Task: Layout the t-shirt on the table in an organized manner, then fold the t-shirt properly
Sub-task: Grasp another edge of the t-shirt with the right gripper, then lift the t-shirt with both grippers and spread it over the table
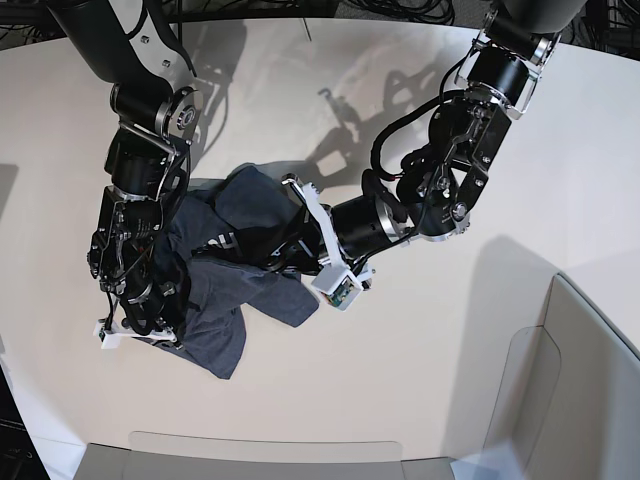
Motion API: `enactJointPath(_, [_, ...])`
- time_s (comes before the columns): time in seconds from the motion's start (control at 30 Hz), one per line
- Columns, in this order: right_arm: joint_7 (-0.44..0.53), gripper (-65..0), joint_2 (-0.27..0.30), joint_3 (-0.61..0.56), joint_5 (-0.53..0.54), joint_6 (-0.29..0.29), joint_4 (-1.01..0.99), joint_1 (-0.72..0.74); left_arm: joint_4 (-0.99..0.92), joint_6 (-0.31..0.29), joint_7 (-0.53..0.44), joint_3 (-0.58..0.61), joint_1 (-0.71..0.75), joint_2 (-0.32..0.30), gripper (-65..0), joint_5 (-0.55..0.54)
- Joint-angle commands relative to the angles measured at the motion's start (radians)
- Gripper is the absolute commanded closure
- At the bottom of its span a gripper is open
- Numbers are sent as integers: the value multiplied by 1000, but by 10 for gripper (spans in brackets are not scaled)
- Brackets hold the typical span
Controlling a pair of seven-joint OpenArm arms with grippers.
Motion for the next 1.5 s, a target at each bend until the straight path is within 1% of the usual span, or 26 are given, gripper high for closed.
enactJointPath(0.0, [15,-186,6,1,10,13,14,38,17,-5,-28,-7,-22,1,0,-14])
enactJointPath(0.47, [15,-186,0,1,9,2,14,31,17,-5,-28,-7,-22,1,0,-14])
enactJointPath(0.5, [15,-186,0,1,9,-9,14,29,17,-5,-28,-7,-22,1,0,-14])
enactJointPath(0.6, [15,-186,0,1,9,-67,14,21,17,-5,-28,-7,-22,1,0,-14])
enactJointPath(0.67, [18,-186,0,1,9,-79,14,14,17,-5,-28,-7,-22,1,0,-14])
enactJointPath(0.77, [67,-186,-1,-6,9,-79,10,6,17,-5,-28,-7,-22,1,0,-14])
enactJointPath(0.87, [83,-186,-1,-6,14,-78,-58,14,17,-5,-28,-7,-22,1,0,-14])
enactJointPath(0.97, [84,-187,-3,-6,14,-78,-90,26,17,-5,-28,-7,-22,1,0,-14])
enactJointPath(1.07, [84,-187,-24,-4,14,-76,-82,26,17,-5,-28,-7,-22,1,0,-14])
enactJointPath(1.47, [78,-186,-55,-6,15,-76,-67,46,17,-5,-28,-7,-22,1,0,-13])
